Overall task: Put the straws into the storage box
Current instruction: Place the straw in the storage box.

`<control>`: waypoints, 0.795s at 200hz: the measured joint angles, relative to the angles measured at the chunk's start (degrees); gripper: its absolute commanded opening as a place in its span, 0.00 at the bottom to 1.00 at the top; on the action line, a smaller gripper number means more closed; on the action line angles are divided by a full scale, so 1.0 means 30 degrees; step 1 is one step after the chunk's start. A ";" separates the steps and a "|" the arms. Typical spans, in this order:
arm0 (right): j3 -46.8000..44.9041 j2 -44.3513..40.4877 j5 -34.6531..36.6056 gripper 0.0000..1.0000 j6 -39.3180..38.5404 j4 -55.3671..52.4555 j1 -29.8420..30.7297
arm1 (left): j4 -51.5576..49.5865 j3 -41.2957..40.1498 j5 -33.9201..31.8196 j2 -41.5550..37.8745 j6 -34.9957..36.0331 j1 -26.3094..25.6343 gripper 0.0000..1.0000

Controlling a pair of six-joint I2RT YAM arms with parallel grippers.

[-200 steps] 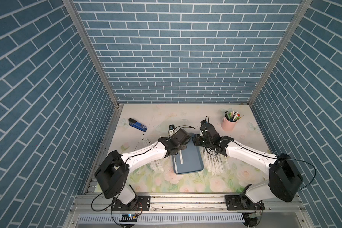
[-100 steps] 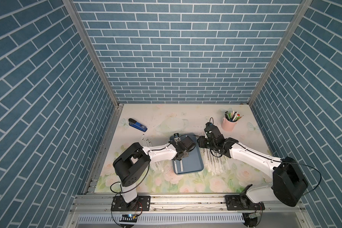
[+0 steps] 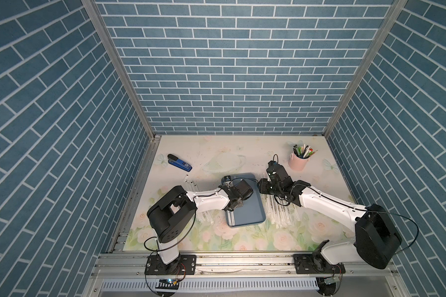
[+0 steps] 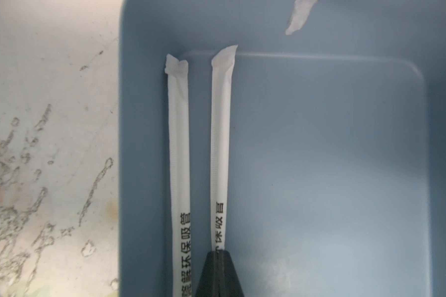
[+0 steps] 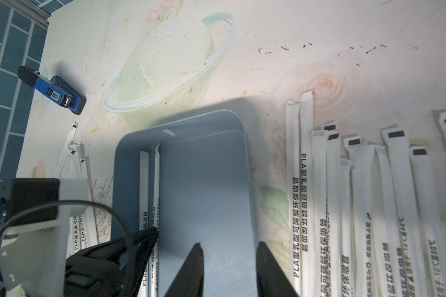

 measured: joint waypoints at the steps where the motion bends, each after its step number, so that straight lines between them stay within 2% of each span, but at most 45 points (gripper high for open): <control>1: -0.0007 0.0000 0.0000 0.35 0.0007 0.0000 0.0000 | 0.0000 0.0000 -0.0007 0.0000 0.0000 0.0000 0.00; 57: -0.0364 0.0000 -0.0080 0.36 0.0007 0.0080 0.0007 | -0.0095 -0.0066 -0.0204 -0.0058 -0.0015 0.0015 0.02; 159: -0.0393 0.0000 -0.0138 0.36 0.0000 0.0153 0.0000 | -0.0321 -0.0109 -0.0452 -0.0058 0.0000 0.0102 0.18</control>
